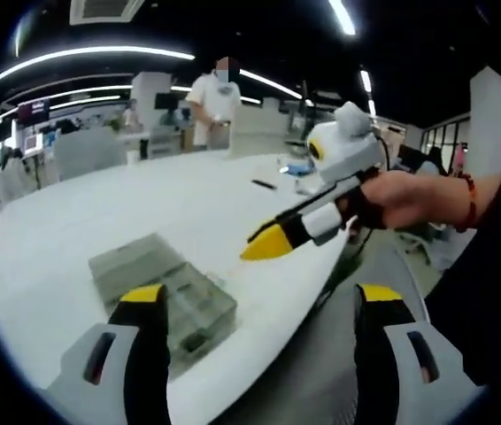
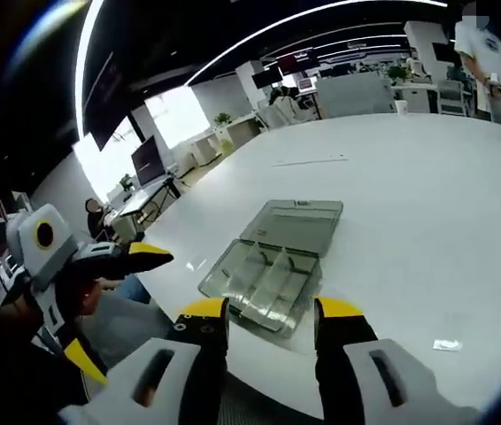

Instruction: Insert the divider into the dual guide fixture by aligning both edges with the guide slots and pushing it downward to the bottom, including one-sided entry, uneven engagement, binding, and posture correction.

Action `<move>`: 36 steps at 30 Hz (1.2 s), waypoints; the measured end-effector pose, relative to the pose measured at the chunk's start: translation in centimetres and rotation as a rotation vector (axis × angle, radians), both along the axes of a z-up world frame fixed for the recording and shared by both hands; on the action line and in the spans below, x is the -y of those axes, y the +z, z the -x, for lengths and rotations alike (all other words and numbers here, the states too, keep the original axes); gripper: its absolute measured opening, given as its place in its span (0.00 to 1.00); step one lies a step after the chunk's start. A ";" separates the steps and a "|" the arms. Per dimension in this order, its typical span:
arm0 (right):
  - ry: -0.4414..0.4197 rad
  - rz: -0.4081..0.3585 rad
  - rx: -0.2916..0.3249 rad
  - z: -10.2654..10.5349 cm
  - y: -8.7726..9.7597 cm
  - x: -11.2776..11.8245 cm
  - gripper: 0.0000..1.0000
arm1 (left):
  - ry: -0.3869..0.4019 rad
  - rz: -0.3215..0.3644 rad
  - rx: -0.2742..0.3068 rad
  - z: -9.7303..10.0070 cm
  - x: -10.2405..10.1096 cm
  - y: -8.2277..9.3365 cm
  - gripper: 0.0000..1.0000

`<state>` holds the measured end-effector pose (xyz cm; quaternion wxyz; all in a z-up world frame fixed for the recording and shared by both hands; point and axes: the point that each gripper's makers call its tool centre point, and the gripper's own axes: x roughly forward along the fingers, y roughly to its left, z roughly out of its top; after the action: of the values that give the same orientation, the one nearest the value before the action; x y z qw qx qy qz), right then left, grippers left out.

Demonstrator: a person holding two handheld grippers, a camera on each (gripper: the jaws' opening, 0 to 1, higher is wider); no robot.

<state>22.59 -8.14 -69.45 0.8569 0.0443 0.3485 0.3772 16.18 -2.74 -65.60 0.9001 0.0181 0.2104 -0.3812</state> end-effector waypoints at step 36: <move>-0.188 0.104 -0.092 -2.6 -5.2 9.4 0.39 | -0.023 -0.010 -0.055 -2.8 1.2 -1.5 0.86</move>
<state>25.19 -17.54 -74.64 0.8727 0.0495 0.4010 0.2742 18.97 -3.95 -67.09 0.8893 0.0144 0.2366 -0.3910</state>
